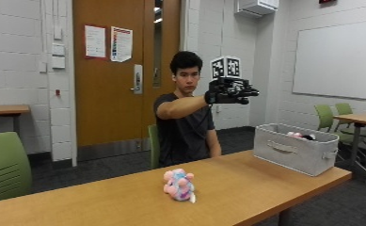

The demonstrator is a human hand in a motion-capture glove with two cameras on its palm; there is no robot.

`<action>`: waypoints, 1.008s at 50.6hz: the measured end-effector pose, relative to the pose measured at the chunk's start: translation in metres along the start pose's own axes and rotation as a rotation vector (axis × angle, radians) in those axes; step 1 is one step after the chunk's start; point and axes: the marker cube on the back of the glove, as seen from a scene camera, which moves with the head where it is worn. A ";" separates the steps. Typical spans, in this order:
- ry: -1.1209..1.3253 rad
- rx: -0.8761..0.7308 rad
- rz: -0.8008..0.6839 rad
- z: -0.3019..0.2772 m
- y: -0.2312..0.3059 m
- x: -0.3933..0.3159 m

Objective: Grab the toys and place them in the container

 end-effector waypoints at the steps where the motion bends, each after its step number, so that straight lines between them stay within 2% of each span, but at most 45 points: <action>1: -0.001 -0.001 0.011 0.000 0.002 0.011; 8: 0.013 -0.032 0.088 0.010 0.017 0.072; 21: 0.016 -0.057 0.149 0.066 0.023 0.170; 39: 0.003 -0.238 0.195 0.199 0.058 0.229; 51: -0.055 -0.338 0.238 0.267 0.086 0.236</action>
